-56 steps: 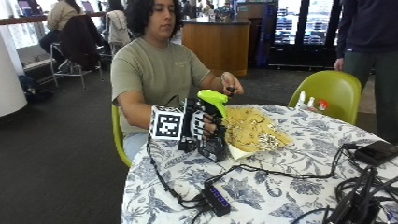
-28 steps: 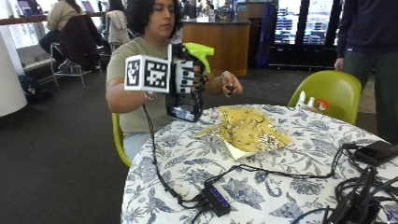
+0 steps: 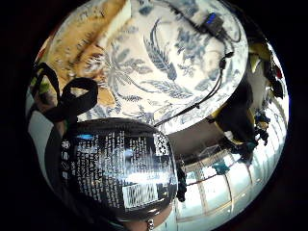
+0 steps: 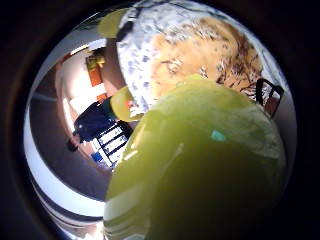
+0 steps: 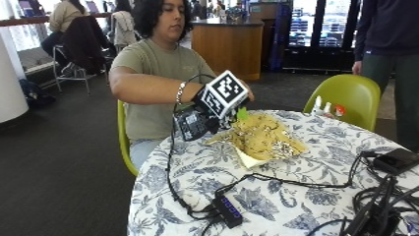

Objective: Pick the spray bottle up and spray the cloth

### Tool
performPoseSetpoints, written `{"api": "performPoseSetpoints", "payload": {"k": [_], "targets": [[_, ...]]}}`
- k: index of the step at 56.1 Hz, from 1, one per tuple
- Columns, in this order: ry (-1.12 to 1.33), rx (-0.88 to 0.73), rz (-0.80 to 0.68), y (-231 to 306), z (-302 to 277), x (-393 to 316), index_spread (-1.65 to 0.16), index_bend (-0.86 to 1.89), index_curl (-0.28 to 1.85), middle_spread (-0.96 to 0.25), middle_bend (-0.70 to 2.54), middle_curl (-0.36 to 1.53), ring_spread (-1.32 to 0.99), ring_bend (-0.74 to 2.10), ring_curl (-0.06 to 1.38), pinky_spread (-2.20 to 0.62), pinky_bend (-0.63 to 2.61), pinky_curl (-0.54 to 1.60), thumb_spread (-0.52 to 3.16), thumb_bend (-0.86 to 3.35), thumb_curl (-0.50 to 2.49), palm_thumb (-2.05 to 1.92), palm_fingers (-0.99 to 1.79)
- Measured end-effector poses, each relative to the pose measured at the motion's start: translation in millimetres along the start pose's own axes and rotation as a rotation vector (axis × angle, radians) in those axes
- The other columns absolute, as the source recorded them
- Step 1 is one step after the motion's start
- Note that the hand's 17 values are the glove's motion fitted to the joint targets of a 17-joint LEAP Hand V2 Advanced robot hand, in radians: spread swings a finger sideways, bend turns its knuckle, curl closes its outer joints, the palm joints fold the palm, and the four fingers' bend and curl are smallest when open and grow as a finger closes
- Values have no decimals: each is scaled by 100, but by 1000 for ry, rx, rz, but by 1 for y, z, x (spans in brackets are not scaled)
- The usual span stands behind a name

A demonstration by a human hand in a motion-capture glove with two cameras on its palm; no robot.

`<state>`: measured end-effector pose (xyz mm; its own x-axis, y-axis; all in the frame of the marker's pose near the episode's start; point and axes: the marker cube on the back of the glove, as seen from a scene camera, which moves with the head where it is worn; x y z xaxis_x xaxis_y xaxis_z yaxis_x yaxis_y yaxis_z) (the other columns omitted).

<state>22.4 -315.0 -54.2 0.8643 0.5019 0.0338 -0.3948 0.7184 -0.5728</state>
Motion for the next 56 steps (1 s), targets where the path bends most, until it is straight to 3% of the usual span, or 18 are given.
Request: {"api": "performPoseSetpoints", "payload": {"k": [11, 29, 44, 49, 56], "targets": [[-45, -81, 39, -15, 22, 4, -23, 31, 57, -12, 66, 54, -17, 56, 46, -20, 33, 38, 47, -2, 71, 102, 132], [-61, 55, -28, 24, -60, -12, -23, 30, 59, -12, 66, 54, -17, 55, 46, -18, 32, 38, 48, -3, 73, 102, 132], [-9, -109, 61, -17, 12, 0, -23, 29, 59, -12, 66, 54, -17, 55, 46, -18, 32, 38, 47, -3, 74, 102, 132], [-66, -143, -9, -16, 24, -15, -23, 28, 60, -11, 66, 54, -16, 56, 46, -17, 31, 38, 48, -3, 74, 102, 131], [-209, -73, -218, 4, 19, -71, -22, 28, 60, -11, 65, 54, -16, 56, 46, -17, 31, 38, 49, -2, 75, 103, 130]]}}
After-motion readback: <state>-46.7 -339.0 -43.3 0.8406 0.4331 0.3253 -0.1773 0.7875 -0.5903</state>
